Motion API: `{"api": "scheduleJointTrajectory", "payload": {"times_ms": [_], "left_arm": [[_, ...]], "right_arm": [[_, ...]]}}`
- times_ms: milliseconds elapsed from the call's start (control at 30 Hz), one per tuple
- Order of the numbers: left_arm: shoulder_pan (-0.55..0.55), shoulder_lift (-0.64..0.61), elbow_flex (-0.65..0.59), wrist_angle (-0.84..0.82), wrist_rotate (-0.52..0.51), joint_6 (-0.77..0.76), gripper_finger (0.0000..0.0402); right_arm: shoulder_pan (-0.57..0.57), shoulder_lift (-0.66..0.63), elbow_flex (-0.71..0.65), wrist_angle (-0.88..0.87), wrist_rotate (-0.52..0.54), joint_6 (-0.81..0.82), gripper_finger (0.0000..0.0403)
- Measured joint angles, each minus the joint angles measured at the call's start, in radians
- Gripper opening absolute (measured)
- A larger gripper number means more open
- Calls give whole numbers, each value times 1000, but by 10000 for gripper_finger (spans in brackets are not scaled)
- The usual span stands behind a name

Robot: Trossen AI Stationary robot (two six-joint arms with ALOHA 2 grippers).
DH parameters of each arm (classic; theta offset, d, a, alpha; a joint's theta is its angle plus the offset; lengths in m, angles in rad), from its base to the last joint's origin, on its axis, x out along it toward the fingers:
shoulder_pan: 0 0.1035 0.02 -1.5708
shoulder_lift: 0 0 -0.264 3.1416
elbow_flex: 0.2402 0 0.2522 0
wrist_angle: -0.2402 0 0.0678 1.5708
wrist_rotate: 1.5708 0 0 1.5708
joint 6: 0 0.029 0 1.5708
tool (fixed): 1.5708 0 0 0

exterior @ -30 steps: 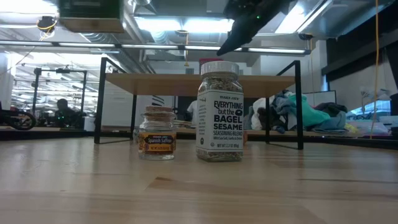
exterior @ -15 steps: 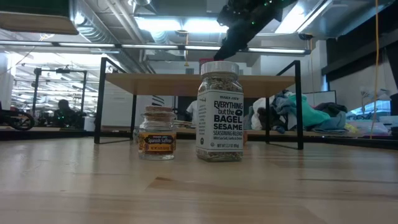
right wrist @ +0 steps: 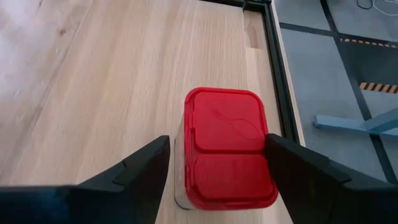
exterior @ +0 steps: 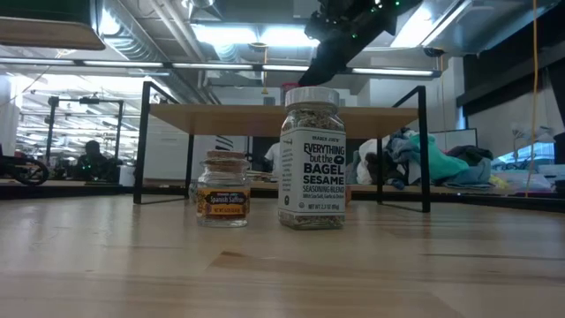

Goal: Shelf spices
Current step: Remove the green seasoning can from the shelf

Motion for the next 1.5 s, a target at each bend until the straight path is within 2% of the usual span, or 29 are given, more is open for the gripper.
{"api": "scheduleJointTrajectory", "payload": {"times_ms": [500, 767, 1500], "left_arm": [[1, -1, 0, -6, -15, 5, 119], [1, -1, 0, -7, -23, 8, 119], [0, 0, 0, 0, -20, 24, 119]], "right_arm": [[1, 2, -4, 91, -2, 1, 269], [0, 19, -1, 53, -1, -35, 269], [1, 25, 8, 97, 13, -58, 269]]}}
